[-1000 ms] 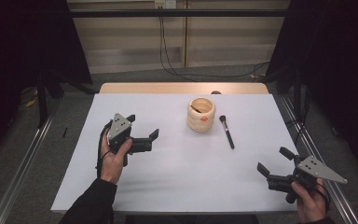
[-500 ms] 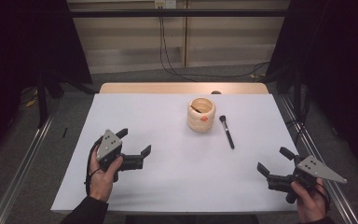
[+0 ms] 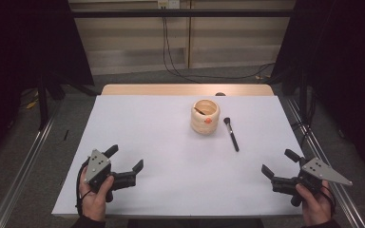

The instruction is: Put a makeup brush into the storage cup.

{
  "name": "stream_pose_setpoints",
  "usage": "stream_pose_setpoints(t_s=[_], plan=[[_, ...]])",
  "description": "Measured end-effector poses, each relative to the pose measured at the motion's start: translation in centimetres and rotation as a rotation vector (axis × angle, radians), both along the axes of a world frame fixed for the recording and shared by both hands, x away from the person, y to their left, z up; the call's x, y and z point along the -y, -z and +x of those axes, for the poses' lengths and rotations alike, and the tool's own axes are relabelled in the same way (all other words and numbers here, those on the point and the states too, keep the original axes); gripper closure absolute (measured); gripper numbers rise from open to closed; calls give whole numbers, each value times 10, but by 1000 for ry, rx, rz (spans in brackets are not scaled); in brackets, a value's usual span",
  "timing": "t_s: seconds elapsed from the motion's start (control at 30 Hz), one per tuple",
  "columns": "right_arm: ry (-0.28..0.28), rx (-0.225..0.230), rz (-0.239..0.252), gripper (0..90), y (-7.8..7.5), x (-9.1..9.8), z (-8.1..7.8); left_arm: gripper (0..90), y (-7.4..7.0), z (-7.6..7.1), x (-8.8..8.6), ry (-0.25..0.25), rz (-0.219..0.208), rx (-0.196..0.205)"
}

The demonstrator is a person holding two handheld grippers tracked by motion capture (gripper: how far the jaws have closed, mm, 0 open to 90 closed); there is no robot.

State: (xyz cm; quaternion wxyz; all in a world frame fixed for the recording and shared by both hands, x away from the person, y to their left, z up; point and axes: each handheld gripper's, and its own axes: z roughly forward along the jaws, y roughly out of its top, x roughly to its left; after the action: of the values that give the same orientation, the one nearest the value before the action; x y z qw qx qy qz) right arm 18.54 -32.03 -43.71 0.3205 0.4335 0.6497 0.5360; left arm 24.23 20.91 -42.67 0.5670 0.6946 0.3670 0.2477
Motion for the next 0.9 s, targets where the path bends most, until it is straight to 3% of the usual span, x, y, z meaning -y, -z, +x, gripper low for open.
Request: stream_pose_setpoints(t_s=[0.07,0.3,0.4,0.5,0.7,0.9], plan=[[6,5,-4,0,1,1,1,6,0,-5,-1,-18,37,28],[4,6,-8,0,0,0,-1,11,4,-8,-3,-36,8,0],[13,12,6,0,0,1,-1,3,3,-10,-1,-29,31,26],[16,15,13,0,-1,0,0,6,5,-11,-1,-10,17,-3],[10,27,18,0,-1,-4,6,7,6,-10,-5,-18,11,2],[-36,33,-6,0,0,-11,16,6,5,-10,-6,-34,15,-1]])
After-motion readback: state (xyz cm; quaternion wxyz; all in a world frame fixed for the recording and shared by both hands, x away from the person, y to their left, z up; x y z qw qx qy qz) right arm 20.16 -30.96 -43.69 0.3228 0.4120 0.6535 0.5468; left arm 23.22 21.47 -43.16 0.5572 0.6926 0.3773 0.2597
